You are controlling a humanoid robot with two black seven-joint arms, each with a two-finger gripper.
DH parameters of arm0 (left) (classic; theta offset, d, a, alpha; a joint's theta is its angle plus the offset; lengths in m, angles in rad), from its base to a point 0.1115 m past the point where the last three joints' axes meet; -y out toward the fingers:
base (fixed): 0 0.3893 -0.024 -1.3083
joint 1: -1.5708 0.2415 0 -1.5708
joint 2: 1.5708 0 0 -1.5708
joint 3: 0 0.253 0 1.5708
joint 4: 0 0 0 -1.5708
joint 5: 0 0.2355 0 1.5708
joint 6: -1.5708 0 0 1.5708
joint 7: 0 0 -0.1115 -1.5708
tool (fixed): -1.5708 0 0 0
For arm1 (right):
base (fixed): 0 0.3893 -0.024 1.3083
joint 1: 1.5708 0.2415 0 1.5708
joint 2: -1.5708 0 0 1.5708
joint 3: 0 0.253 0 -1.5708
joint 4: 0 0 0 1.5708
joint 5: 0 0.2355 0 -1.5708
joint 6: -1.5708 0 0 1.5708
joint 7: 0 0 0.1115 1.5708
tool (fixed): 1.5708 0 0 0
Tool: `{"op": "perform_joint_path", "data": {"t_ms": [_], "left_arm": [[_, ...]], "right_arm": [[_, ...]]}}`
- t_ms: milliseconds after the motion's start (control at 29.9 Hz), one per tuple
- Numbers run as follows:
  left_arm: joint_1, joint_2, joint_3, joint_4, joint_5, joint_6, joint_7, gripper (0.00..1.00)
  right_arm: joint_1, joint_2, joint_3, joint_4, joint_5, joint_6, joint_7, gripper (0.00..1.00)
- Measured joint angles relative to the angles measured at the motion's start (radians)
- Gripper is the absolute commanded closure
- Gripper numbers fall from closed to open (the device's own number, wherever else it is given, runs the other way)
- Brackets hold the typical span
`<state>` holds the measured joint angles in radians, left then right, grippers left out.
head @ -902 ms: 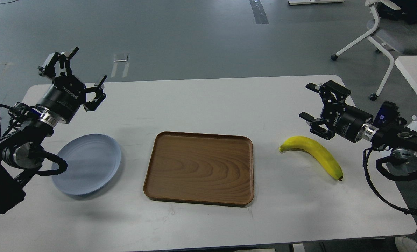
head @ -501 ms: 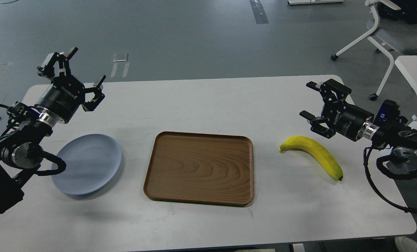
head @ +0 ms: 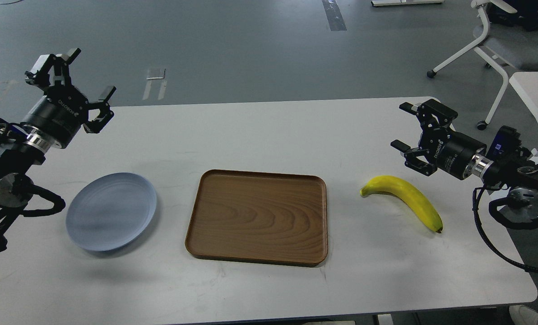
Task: Place banana on plate with both arms
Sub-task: 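Lower the left gripper toward the rim of the light blue plate, then grasp the plate rim with the left gripper and lift it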
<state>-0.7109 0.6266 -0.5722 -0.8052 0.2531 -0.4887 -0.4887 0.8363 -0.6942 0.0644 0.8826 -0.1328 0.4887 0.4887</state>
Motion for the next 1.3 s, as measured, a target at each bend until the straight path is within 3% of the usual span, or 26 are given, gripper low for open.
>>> {"op": "perform_joint_path", "data": {"t_ms": [234, 401, 602, 835, 1069, 1303], "left_arm": [[-0.030, 0.154, -0.005, -0.239, 0.432, 0.000, 0.000, 0.00], [-0.028, 0.314, 0.004, -0.473, 0.790, -0.001, 0.000, 0.00], [-0.005, 0.426, 0.032, -0.594, 1.195, 0.000, 0.000, 0.00], [0.005, 0.440, 0.155, -0.543, 1.511, 0.045, 0.000, 0.00], [0.025, 0.389, 0.195, -0.329, 1.539, 0.072, 0.000, 0.00], [0.028, 0.348, 0.258, -0.203, 1.531, 0.132, 0.000, 0.01]], "right_arm": [[-0.002, 0.002, 0.001, -0.002, 0.001, 0.000, 0.000, 0.00], [-0.007, 0.004, 0.002, -0.003, 0.001, 0.000, 0.000, 0.00], [-0.008, 0.014, 0.002, -0.011, 0.001, 0.000, 0.000, 0.00], [-0.010, 0.038, 0.002, -0.025, 0.001, 0.000, 0.000, 0.00], [-0.009, 0.039, 0.002, -0.025, 0.001, 0.000, 0.000, 0.00], [-0.010, 0.038, 0.003, -0.025, 0.001, 0.000, 0.000, 0.00]]}}
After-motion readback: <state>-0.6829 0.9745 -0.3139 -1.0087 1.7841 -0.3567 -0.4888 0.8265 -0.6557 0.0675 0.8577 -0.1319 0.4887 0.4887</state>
